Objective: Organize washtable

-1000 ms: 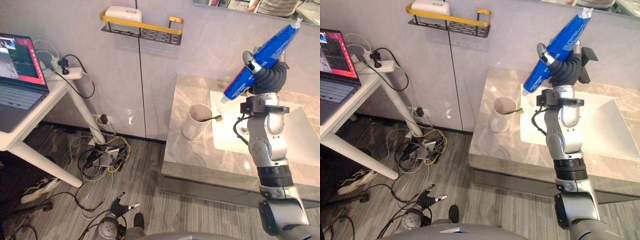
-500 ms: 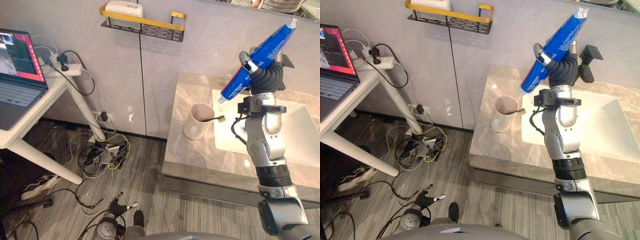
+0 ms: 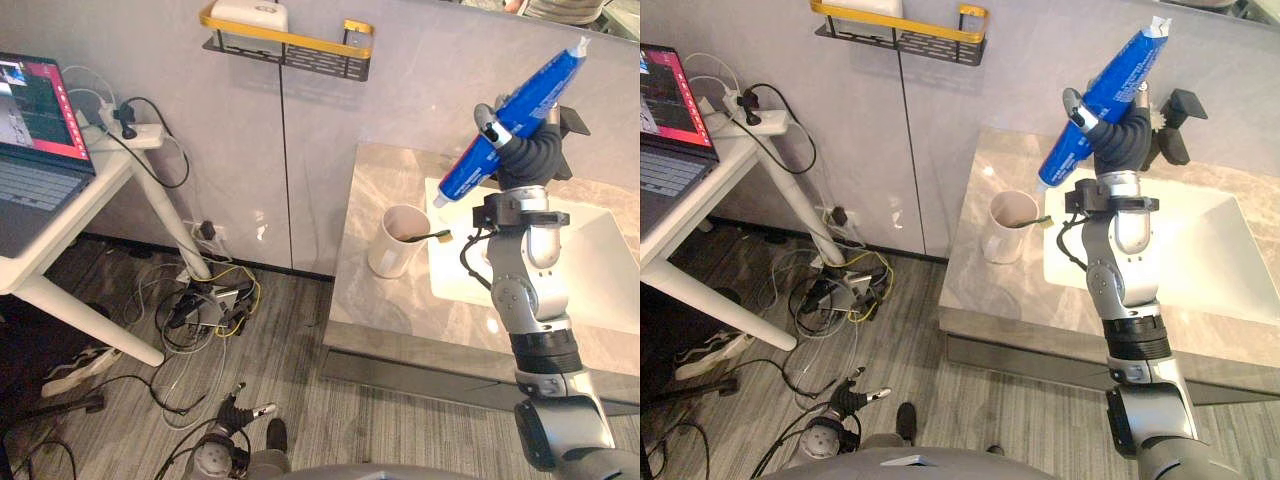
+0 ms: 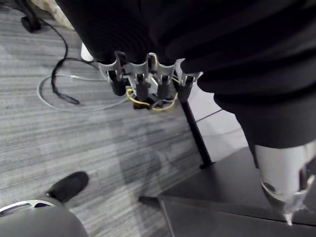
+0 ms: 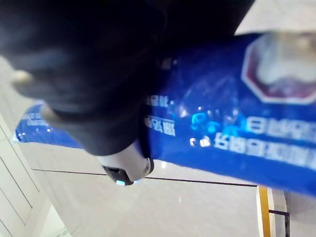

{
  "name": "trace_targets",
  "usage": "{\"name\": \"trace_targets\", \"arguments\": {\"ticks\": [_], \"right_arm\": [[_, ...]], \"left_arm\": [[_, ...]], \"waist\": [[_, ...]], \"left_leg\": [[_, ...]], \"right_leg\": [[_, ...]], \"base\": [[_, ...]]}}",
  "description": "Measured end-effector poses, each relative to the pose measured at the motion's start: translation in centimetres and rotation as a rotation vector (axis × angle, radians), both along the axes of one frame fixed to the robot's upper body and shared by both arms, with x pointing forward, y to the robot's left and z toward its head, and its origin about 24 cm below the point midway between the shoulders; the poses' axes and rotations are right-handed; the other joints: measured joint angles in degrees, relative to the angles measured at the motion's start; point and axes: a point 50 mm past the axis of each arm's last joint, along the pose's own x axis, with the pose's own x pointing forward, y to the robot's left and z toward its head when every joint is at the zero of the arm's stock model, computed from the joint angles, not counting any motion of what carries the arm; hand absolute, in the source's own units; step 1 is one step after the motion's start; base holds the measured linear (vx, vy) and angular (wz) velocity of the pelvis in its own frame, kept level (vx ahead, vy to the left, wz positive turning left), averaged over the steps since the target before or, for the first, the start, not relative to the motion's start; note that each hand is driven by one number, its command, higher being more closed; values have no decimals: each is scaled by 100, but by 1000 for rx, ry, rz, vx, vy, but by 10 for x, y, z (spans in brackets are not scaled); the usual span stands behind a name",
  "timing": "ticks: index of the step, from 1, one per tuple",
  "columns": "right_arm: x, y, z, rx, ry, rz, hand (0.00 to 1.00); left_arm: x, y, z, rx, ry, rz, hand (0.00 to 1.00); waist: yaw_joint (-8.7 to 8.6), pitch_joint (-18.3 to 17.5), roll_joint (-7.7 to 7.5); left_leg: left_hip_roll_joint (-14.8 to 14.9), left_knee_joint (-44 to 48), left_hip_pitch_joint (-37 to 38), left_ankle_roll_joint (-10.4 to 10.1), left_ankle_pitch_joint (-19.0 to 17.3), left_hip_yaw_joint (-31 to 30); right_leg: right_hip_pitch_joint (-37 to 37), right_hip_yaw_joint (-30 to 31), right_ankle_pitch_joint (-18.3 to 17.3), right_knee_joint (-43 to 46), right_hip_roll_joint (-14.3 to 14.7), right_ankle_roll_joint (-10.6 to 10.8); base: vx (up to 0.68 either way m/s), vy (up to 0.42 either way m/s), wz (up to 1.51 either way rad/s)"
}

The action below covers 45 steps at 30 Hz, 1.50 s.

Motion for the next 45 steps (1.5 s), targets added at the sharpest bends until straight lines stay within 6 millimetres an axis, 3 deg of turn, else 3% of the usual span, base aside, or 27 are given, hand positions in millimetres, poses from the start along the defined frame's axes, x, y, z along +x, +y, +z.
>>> {"name": "trace_targets", "arguments": {"ticks": [13,28,33,45], "right_arm": [[1,11,-3,-17,10,44,100],[0,5,-1,-3,-1,22,100],[-7,2,9,6,-53,18,100],[-12,-1,-5,1,-12,12,100]], "left_arm": [[1,0,1,-4,-5,-2,0],[1,0,1,-4,-4,-2,0],[1,0,1,-4,-3,-2,0],[1,0,0,-4,-1,-2,0]], "waist": [[33,25,-10],[17,35,2],[-27,103,34],[-33,103,34]], "left_leg": [[0,0,-1,0,0,-7],[0,0,3,0,0,-5],[0,0,16,0,0,0],[0,0,24,5,4,-8]], "right_leg": [[0,-1,0,2,0,0],[1,-1,0,8,-1,0],[6,1,0,21,-5,0],[5,-1,-1,46,-7,-1]], "base": [[0,0,0],[0,0,0],[0,0,0],[0,0,0]]}}
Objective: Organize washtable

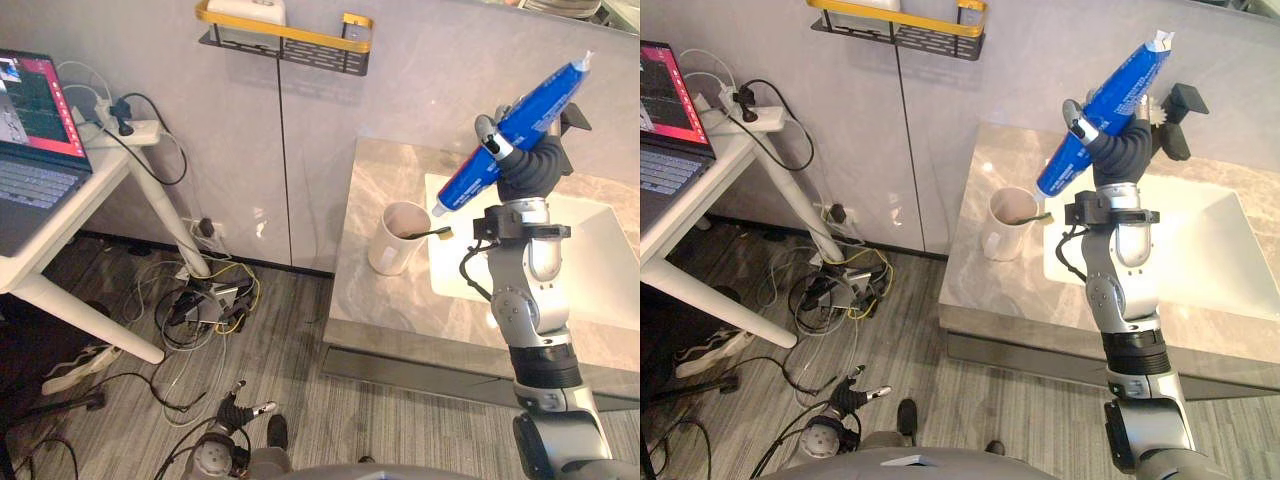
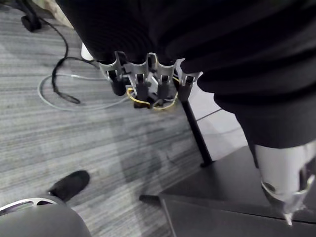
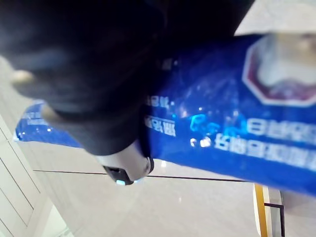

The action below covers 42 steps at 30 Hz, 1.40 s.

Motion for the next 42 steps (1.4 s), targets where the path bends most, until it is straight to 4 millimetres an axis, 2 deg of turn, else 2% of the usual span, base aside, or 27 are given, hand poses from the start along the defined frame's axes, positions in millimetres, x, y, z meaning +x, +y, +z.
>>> {"name": "trace_targets", "arguments": {"ticks": [11,16,27,33,42], "right_arm": [[-1,-3,-6,2,21,-10,100],[-3,-12,-10,15,32,-44,100],[-4,-13,-12,14,37,-45,100],[-6,-16,-23,15,76,-55,100],[-6,-16,-23,16,76,-56,100]], "left_arm": [[0,0,0,1,1,0,0],[-1,1,-1,3,5,0,0],[-5,5,-4,12,32,2,0],[-6,6,-4,15,35,2,0],[-6,7,-4,19,36,4,0]], "waist": [[-12,-2,-4],[-18,-6,-11],[-29,-18,-36],[-24,-48,-79],[-23,-79,-124]], "left_leg": [[0,0,2,14,29,-25],[0,-1,-1,17,31,-37],[0,0,-2,18,52,-37],[0,-1,-13,18,60,-60],[0,0,-18,18,62,-72]], "right_leg": [[-4,-17,0,36,-1,0],[-4,-32,0,44,-1,0],[-6,-32,0,44,-1,-1],[-6,-53,0,45,0,-1],[-6,-62,0,46,1,-1]], "base": [[0,0,0],[0,0,0],[0,0,0],[0,0,0],[0,0,0]]}}
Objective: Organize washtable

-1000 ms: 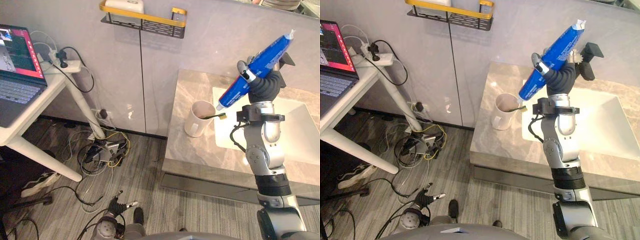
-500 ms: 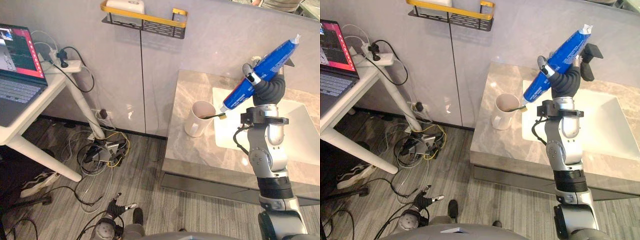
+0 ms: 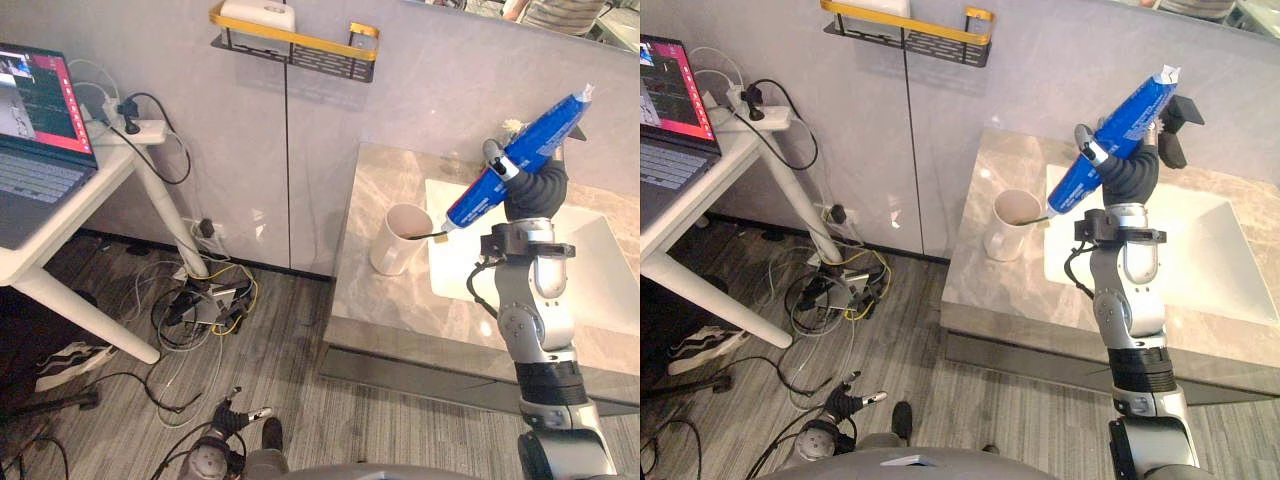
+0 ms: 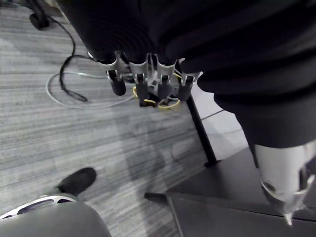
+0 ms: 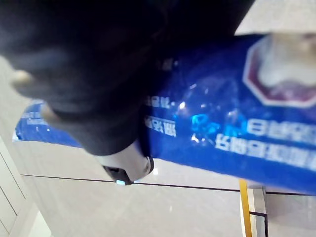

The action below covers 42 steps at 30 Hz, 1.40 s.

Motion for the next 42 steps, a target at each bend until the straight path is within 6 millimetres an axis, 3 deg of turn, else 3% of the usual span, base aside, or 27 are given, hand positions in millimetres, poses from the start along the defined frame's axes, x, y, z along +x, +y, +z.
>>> {"name": "trace_targets", "arguments": {"ticks": [13,28,38,42], "right_arm": [[-5,-19,-3,32,6,-79,100],[-5,-23,-3,43,10,-100,100],[10,-15,20,38,-46,-112,100],[18,-15,18,48,-20,-121,100]], "left_arm": [[-1,1,0,-1,2,5,0],[-1,1,0,-1,2,7,0],[-1,1,0,-6,2,14,0],[-1,1,0,-7,1,16,0]], "waist": [[-5,-4,-8],[-3,-9,-15],[12,-9,-15],[29,-9,-16]], "left_leg": [[0,0,-5,0,5,-9],[0,0,-15,5,14,-25],[0,0,-24,5,25,-38],[0,0,-28,6,25,-41]], "right_leg": [[1,-12,0,0,0,0],[0,-36,0,2,0,0],[1,-54,2,1,1,0],[1,-57,2,1,1,0]], "base": [[0,0,0],[0,0,0],[0,0,0],[0,0,0]]}}
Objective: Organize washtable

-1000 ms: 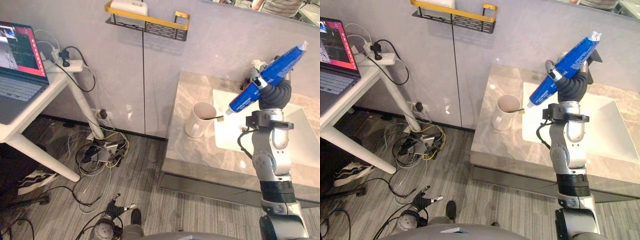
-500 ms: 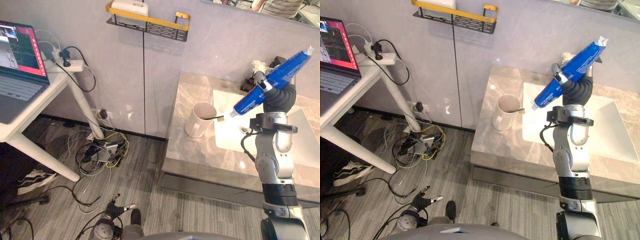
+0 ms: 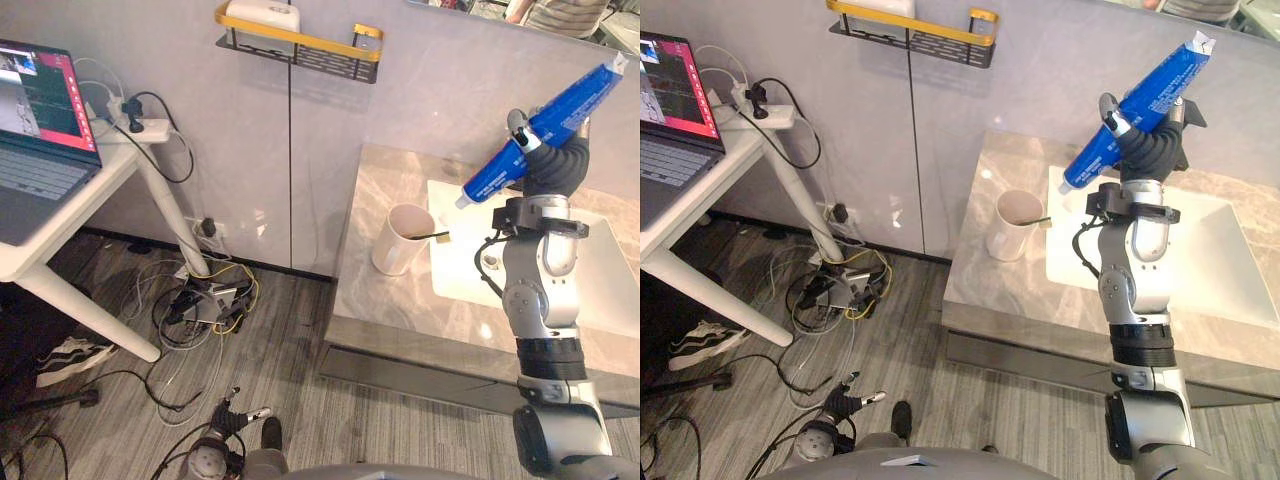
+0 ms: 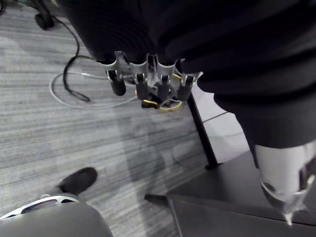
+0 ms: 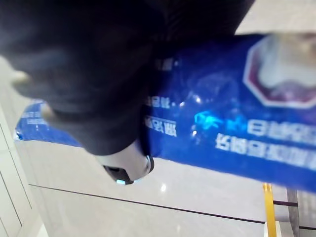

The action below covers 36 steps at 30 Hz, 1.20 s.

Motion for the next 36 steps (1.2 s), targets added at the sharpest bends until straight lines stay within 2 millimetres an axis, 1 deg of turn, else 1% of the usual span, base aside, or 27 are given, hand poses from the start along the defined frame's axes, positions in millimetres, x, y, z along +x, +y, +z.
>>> {"name": "trace_targets", "arguments": {"ticks": [14,25,32,36], "right_arm": [[1,1,-1,-2,9,2,100],[3,7,-4,-17,27,27,100],[5,15,-8,-1,40,56,100],[5,23,-10,-46,45,74,100]], "left_arm": [[0,0,0,-1,6,8,0],[-1,0,-1,-1,11,11,0],[-1,0,-1,-2,11,10,0],[1,0,0,-3,5,8,0]], "waist": [[9,1,1],[14,10,14],[14,24,29],[21,112,43]], "left_leg": [[0,0,-3,0,-1,-1],[0,0,-4,1,-3,0],[0,0,-11,1,-4,-1],[0,0,-12,7,-12,-4]], "right_leg": [[-2,0,0,-2,2,0],[-2,1,-1,-3,2,0],[-8,0,-2,-4,2,-1],[-7,-3,-2,-3,2,-1]], "base": [[0,0,0],[0,0,0],[0,0,0],[0,0,0]]}}
